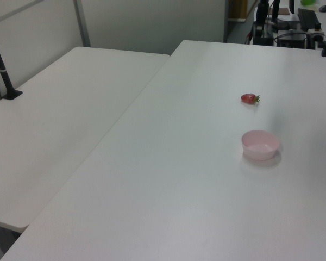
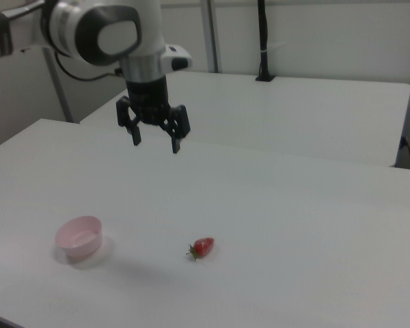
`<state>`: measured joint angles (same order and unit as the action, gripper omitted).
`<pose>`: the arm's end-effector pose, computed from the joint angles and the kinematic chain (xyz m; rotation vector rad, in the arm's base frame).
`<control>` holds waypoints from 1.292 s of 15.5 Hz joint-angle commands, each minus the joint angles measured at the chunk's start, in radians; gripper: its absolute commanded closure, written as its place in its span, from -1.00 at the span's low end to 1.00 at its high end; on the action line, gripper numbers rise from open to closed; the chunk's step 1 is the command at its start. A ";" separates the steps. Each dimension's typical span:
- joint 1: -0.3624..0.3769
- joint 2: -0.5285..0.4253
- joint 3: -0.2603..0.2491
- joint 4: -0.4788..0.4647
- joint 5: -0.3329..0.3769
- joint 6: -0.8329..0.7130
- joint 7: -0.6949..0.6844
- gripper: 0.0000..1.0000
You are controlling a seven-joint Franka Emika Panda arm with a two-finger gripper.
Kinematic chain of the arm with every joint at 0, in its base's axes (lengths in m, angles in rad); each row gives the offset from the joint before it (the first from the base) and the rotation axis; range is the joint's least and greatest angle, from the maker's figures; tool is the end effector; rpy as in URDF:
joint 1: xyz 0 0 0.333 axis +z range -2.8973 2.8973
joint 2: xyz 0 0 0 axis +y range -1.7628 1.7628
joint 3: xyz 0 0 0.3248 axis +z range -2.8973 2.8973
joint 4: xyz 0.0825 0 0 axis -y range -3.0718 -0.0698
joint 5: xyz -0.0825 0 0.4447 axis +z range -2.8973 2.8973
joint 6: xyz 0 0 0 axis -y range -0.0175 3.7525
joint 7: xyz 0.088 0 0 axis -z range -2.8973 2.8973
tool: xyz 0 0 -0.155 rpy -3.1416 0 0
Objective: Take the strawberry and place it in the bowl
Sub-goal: 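Move the open gripper over the red strawberry and lower it, then close the gripper around the red strawberry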
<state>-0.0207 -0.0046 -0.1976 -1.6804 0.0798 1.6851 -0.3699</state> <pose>0.6091 -0.1236 0.5398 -3.0593 -0.2189 -0.0492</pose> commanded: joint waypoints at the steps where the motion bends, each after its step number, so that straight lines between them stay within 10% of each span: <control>1: 0.005 0.086 -0.016 -0.001 0.032 0.034 -0.069 -1.00; 12: 0.054 0.310 -0.098 -0.237 0.028 0.435 0.014 -0.94; 20: 0.054 0.339 -0.100 -0.242 0.025 0.438 0.000 -0.31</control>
<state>0.0083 0.3412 -0.2770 -1.8971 0.0892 2.1034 -0.3700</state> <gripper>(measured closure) 0.322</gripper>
